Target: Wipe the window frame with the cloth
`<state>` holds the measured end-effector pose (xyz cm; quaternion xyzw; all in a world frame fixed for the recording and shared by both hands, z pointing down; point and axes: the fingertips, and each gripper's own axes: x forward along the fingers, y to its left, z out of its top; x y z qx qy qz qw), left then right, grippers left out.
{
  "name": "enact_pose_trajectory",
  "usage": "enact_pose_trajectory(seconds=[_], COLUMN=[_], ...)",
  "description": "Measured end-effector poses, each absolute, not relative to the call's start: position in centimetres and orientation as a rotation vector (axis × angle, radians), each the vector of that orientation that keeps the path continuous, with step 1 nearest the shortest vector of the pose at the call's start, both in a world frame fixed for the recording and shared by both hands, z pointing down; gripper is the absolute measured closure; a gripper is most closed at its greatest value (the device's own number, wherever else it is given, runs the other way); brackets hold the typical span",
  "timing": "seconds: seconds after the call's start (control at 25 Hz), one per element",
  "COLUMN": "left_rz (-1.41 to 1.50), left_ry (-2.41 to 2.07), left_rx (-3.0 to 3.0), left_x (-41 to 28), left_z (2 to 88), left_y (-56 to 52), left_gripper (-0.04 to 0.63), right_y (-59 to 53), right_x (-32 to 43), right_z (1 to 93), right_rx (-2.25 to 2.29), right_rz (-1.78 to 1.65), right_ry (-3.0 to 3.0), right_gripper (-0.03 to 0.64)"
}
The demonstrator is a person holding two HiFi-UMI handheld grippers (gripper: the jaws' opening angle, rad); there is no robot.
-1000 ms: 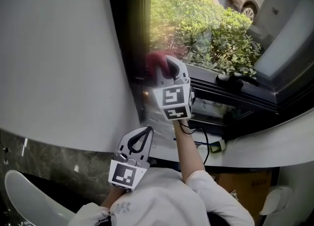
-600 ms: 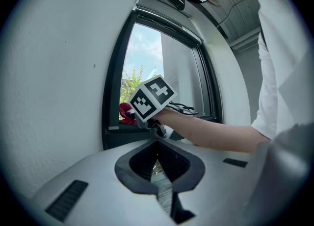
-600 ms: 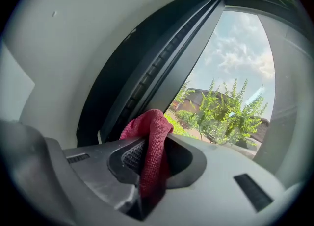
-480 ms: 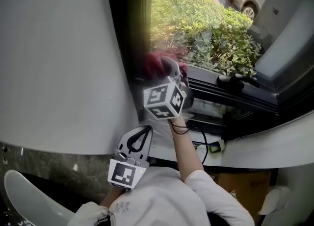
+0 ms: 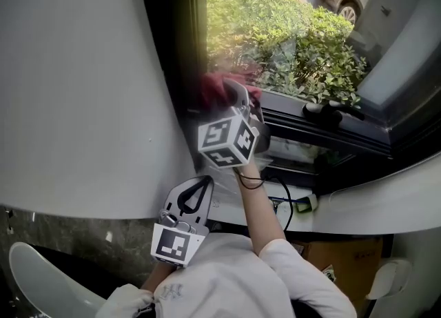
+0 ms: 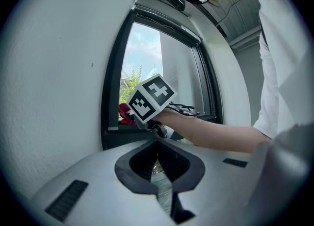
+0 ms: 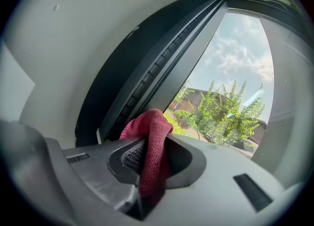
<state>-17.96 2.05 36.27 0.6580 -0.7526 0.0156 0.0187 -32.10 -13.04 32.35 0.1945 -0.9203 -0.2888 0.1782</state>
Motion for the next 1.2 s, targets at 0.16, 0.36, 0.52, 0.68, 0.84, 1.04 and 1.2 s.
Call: enact_pose_trajectory(seconds=[0.16,0.36,0.52,0.68,0.84,1.04,1.2], left_rz=[0.044,0.045,0.040,0.035,0.029,0.024,0.024], left_ry=[-2.335,-2.345,-2.352,-2.352,-2.350,-2.351,-2.357], left_rx=[2.032,2.021,2.014,2.019,2.026,2.030,2.015], left_x=[-17.8,-17.9,-17.9,-17.8,-17.7,-17.6,-17.8], left_z=[36.3,36.4,36.2,36.1,36.0,35.9,36.0], left_y=[2.1,2.4,2.5,2.4,2.3,2.3,2.5], left_gripper=[0.586,0.586,0.586,0.587,0.586,0.586,0.586], right_y=[-13.0,-13.1,-13.3,-13.6,-13.8,-14.0,-14.2], right_x=[-31.9,-31.9,-31.5,-31.1,-30.8,-30.6,-30.4], right_z=[32.3,32.3,32.2,32.1,32.1,32.1,32.1], right_rx=[0.553,0.552,0.564,0.580,0.583,0.592,0.598], right_rz=[-0.828,-0.824,-0.815,-0.816,-0.810,-0.810,-0.799], right_ry=[-2.606,-2.608,-2.602,-2.598,-2.596,-2.596,-2.595], right_gripper=[0.552,0.552,0.552,0.552,0.552,0.552,0.552])
